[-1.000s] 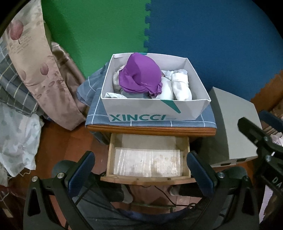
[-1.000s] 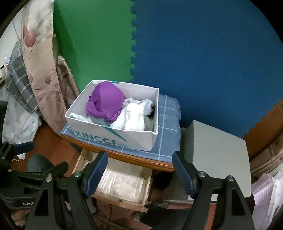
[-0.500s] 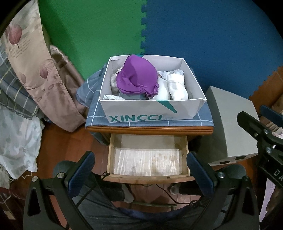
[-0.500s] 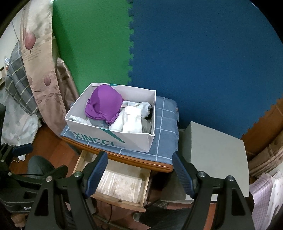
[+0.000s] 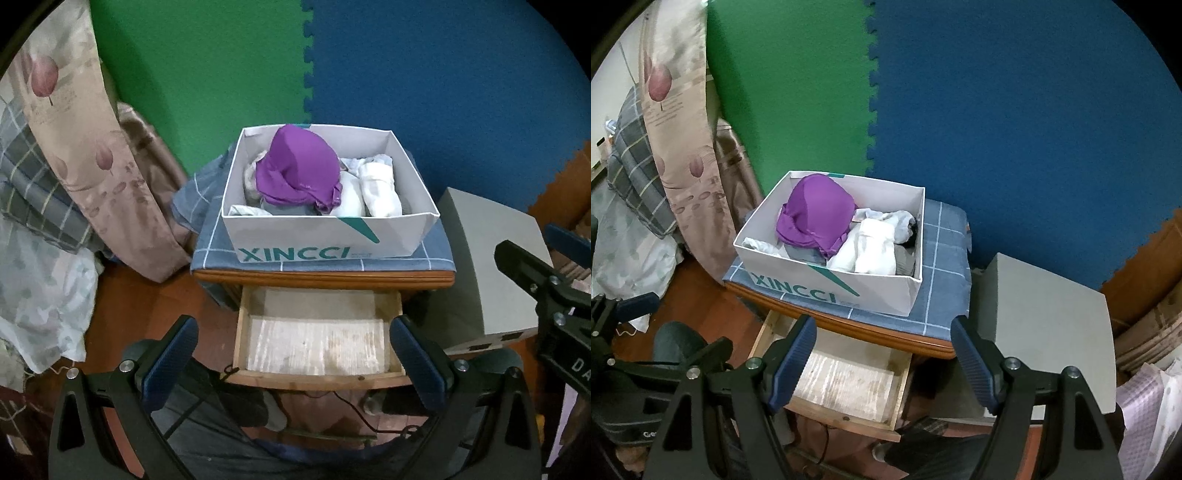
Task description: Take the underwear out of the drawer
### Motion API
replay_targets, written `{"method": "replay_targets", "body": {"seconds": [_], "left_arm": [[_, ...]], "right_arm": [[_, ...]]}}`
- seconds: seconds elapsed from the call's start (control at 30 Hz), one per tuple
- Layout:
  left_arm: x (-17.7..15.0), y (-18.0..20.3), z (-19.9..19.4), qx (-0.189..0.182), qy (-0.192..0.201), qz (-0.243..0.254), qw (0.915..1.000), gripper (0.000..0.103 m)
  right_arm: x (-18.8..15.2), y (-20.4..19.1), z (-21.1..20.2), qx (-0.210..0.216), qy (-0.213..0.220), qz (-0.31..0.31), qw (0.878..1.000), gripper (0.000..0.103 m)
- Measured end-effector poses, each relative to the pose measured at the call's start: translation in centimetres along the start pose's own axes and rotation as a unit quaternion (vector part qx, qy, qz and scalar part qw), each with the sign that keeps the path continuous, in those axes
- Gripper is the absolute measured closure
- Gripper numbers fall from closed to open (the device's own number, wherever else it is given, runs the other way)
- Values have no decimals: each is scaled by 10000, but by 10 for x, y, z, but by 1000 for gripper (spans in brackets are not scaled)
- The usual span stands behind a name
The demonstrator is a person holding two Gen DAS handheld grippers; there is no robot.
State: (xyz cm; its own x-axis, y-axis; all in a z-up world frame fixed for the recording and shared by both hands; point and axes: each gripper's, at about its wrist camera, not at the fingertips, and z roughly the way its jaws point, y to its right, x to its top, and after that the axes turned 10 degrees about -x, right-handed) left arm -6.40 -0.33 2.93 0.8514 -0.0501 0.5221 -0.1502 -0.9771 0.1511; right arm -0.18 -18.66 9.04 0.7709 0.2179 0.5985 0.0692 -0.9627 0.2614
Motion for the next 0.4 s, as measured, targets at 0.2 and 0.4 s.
{"method": "replay_targets", "body": {"seconds": [0.2, 0.4], "left_arm": [[-1, 1, 0, 13, 7, 12, 10000, 0], [-3, 2, 1, -29, -9, 34, 10000, 0]], "right_arm": [[-1, -1, -3, 71, 24, -8, 10000, 26], [-2, -2, -3, 130, -13, -16, 9999, 26]]}}
